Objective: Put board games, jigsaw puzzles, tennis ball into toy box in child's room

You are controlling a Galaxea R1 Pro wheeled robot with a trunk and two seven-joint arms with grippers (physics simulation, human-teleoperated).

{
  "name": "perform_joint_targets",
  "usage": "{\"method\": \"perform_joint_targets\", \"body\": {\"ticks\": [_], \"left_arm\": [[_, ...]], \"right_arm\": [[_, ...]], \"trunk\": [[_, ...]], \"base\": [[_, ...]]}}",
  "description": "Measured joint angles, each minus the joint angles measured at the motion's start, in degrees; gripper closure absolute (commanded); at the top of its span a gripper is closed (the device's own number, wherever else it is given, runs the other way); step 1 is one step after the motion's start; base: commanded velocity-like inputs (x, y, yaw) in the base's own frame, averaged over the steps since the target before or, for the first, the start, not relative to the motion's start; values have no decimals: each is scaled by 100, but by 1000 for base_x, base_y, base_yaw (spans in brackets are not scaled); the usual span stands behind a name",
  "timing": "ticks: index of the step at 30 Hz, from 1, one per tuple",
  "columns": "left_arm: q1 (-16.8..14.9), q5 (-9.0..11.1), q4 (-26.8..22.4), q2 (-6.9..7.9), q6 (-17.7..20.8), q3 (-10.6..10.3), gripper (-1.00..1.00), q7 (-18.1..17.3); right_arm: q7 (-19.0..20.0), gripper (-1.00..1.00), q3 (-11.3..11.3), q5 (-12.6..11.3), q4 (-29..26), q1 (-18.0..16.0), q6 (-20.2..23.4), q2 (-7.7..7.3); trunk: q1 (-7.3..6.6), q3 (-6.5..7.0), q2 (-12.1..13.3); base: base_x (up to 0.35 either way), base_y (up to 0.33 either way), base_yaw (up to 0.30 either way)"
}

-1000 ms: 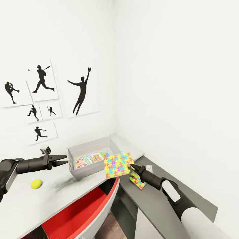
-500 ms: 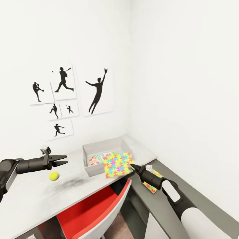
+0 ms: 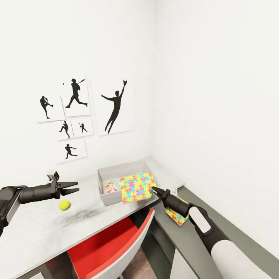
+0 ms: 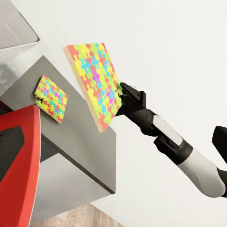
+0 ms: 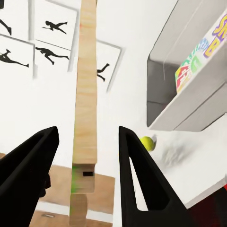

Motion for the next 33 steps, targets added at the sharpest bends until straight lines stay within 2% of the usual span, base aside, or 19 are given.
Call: {"method": "perform_joint_targets", "body": {"ticks": [13,22,33], "left_arm": [[0,0,0,0,0,-5,-100,0],[1,2,-1,-3,0,-5,-100,0],[0,0,0,0,0,-1,-100,0]], "right_arm": [[52,100,-3,6,-43,-7,-5,4],[45,100,3,7,-43,-8,-14,13],[4,100,10,36,-96,-7,-28,11]], "trunk": [[0,0,0],[0,4,0],[0,4,0]], "base": [[0,0,1],[0,0,146],[0,0,7]]}}
